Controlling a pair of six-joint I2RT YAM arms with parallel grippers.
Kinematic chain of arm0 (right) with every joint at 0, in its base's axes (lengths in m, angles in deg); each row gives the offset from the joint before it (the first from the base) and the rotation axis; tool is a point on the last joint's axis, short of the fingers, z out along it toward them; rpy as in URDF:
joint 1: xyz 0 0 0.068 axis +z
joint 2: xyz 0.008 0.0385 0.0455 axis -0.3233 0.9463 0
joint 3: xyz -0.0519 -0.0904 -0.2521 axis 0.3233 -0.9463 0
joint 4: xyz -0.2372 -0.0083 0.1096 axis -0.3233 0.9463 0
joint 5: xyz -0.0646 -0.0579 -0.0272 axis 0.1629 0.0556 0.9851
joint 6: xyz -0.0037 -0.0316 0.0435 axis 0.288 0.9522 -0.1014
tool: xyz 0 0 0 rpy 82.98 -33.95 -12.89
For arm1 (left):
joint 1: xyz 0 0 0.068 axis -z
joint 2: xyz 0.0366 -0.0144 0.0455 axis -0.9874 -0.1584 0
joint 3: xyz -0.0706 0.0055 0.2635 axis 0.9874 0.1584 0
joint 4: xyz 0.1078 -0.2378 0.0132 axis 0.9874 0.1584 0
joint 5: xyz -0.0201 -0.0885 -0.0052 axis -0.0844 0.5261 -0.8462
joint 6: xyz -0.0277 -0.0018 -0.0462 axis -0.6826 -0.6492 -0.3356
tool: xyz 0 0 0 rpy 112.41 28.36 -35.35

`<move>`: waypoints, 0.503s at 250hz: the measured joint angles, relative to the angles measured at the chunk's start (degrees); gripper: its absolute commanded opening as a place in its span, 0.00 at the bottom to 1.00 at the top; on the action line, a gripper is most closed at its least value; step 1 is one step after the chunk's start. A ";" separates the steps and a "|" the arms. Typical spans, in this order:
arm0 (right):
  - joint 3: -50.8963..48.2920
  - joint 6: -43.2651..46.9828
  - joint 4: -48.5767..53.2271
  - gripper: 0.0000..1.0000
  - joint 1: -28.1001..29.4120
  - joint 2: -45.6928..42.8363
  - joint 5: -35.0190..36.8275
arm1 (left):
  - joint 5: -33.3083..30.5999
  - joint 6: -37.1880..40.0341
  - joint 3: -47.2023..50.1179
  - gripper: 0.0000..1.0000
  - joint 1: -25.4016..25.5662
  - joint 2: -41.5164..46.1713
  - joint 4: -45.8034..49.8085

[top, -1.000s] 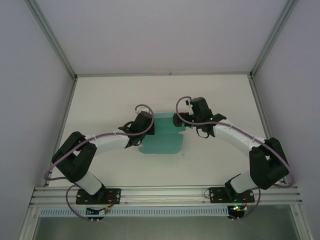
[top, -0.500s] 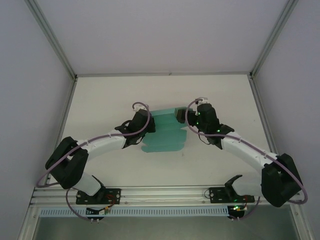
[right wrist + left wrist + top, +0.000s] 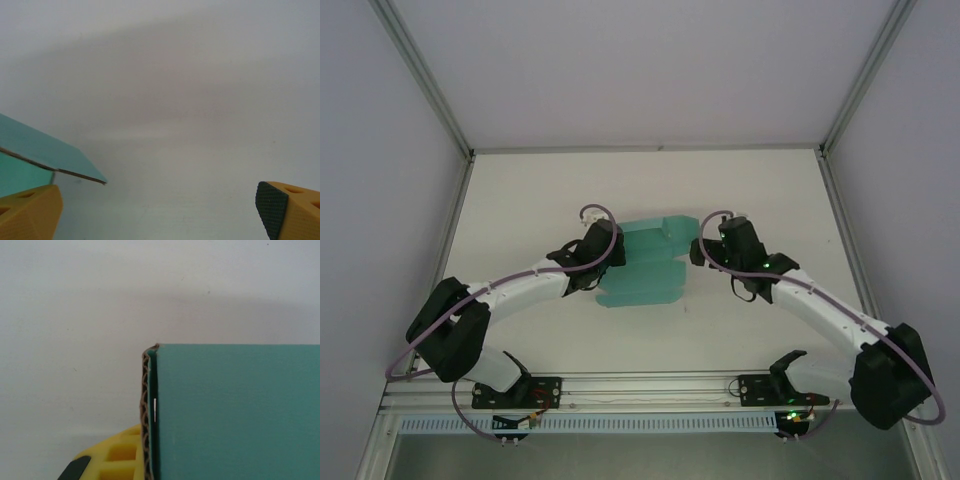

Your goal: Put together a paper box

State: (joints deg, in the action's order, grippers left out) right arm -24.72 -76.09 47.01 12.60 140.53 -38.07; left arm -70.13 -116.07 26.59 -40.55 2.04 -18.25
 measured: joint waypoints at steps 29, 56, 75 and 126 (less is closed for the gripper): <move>0.17 0.28 -0.35 1.00 0.00 3.76 -0.46 | 0.00 0.04 -0.42 0.00 0.00 0.02 -0.02; 1.57 0.94 -1.09 1.00 -0.22 6.71 -0.92 | -0.07 0.07 -0.42 0.00 -0.02 0.02 0.63; 2.93 2.05 -2.34 1.00 -0.37 8.02 -1.84 | -0.04 0.07 -0.42 0.00 -0.02 0.02 1.29; 5.35 5.44 -6.12 1.00 -0.35 10.32 -5.68 | 0.63 0.11 -0.63 0.00 0.02 -0.02 1.22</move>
State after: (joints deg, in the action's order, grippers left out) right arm -19.37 -70.65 40.89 12.25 150.85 -43.75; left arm -69.49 -115.96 25.96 -40.53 2.01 -17.03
